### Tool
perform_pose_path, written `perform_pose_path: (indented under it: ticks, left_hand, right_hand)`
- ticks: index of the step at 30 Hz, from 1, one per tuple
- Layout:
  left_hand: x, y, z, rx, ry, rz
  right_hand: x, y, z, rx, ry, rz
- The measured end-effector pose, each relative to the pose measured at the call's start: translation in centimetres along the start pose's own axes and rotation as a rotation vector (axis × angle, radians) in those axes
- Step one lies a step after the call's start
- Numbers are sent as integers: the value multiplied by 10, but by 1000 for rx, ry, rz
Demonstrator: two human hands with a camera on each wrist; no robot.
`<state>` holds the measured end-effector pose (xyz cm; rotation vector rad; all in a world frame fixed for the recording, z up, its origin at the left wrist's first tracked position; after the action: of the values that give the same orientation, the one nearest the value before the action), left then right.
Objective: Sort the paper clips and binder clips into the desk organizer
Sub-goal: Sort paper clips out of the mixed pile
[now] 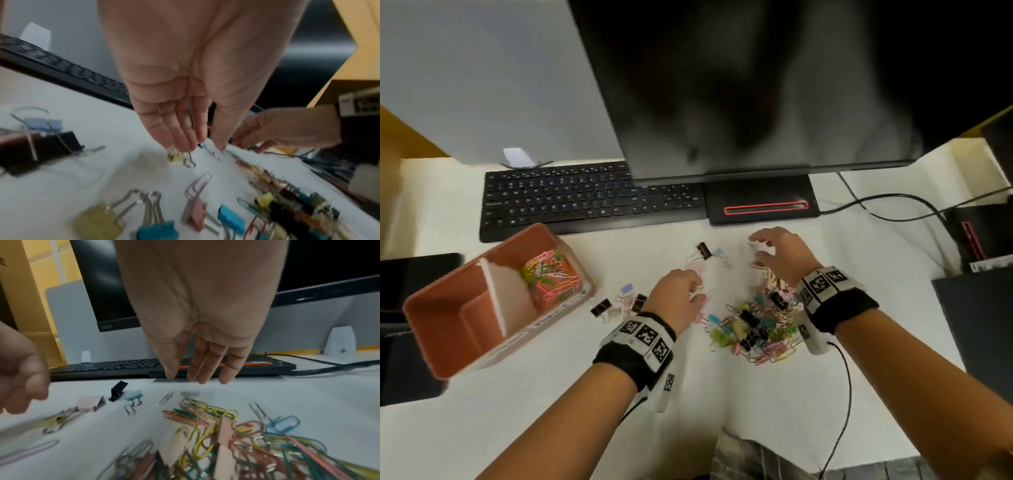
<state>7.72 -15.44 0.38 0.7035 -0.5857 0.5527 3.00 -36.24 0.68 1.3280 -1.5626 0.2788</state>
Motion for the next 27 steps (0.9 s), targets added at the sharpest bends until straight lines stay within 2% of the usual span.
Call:
perform_pose_path:
  ticks: [5,10,14,18,21,24,27]
  left_hand:
    - [-28,-19,-5,120,-130,-44]
    - [-34,-23,-6,103,-268,-36]
    - [-32,-23,-7,78,-224,-34]
    - [-28,-16,1,-66,-107,-13]
    - [-43,-11,15,-181,-119,-125]
    - [-64,-14,29,-236,-220,-209]
    - [-72,-22,35,-250,-318,-212]
  right_hand:
    - [-18,-29,-4,56,16,-81]
    - [-25,-42,-2,-48,-73,-76]
    - [-27,-37,-2,18,14,-131]
    - [-27,-31,5,82,23,-142]
    - [-29,-24,4,171,52,-169]
    - [-32,-25,-2,175,121,-205]
    - [-31,-25,-5,153,87,-224]
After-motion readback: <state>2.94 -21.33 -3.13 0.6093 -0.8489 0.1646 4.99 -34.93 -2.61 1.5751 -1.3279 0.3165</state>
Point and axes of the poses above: each hand's wrist, its own y-axis away from the middle knuckle, its own x-axis out of the back of the hand, z = x × y, the point moved 6 cm from there along -y, towards the middle knuckle, and after that the axes turned 2 degrees about -z, right-handed, at the moved point
